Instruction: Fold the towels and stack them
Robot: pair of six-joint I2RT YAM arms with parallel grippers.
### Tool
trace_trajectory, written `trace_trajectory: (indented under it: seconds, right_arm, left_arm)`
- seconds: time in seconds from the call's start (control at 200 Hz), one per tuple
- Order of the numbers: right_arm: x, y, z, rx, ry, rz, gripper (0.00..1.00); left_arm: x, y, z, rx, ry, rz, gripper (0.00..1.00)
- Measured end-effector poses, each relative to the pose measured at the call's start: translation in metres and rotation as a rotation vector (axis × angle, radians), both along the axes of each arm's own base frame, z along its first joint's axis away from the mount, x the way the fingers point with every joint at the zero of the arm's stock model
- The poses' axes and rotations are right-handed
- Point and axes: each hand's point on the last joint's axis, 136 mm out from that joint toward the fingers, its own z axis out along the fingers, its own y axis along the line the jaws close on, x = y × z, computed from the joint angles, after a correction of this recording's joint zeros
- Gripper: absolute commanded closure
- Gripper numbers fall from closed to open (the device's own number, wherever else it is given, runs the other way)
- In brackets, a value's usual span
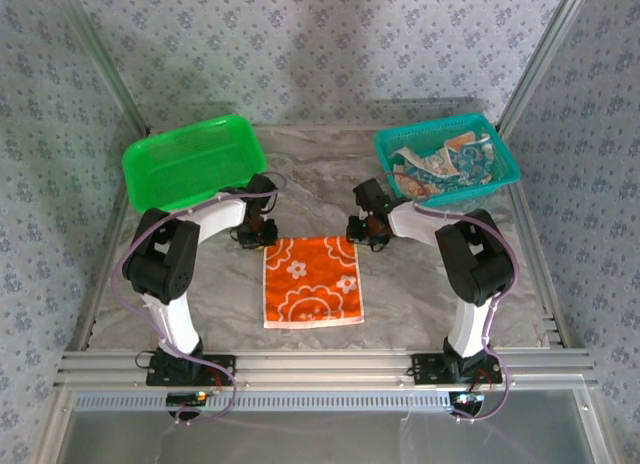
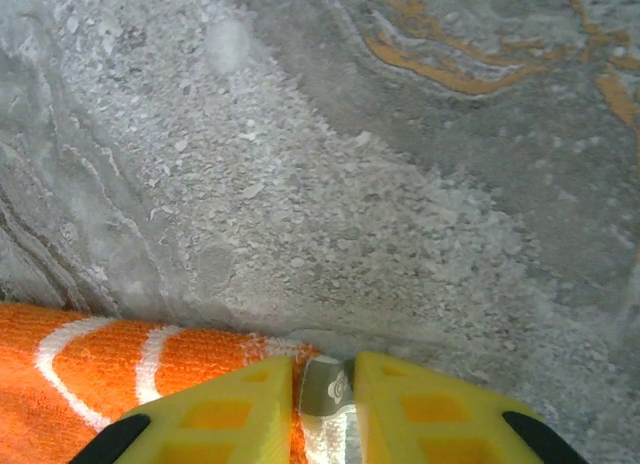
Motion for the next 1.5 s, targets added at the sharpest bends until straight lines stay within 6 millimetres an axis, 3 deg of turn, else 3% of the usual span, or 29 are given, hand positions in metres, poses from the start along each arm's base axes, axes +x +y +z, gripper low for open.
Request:
trace_trajectory:
  seconds: [0.065,0.24,0.52,0.72,1.064,1.254,1.504]
  right_arm:
    - [0.000,0.002,0.000,0.004,-0.002,0.003,0.95]
    - [0.001,0.005,0.001,0.017,-0.006,0.004,1.00]
    - [0.003,0.000,0.005,0.016,-0.022,0.024,1.00]
    - [0.013,-0.007,0.026,0.036,-0.085,0.048,1.00]
    - [0.057,-0.011,0.062,0.038,-0.268,0.126,1.00]
    - [0.079,-0.012,0.075,0.030,-0.429,0.170,1.00]
    - [0.051,-0.018,0.064,-0.002,-0.577,0.251,1.00]
  left_arm:
    - [0.000,0.001,0.000,0.003,-0.001,0.002,0.88]
    - [0.000,0.001,0.001,-0.002,-0.010,0.000,1.00]
    - [0.001,0.001,0.003,-0.003,-0.019,-0.010,1.00]
    - [0.004,-0.002,0.008,-0.007,-0.041,-0.040,1.00]
    - [0.063,-0.021,0.063,-0.049,-0.257,-0.092,1.00]
    - [0.080,-0.023,0.072,-0.042,-0.347,-0.112,1.00]
    - [0.061,-0.009,0.070,-0.037,-0.457,-0.138,1.00]
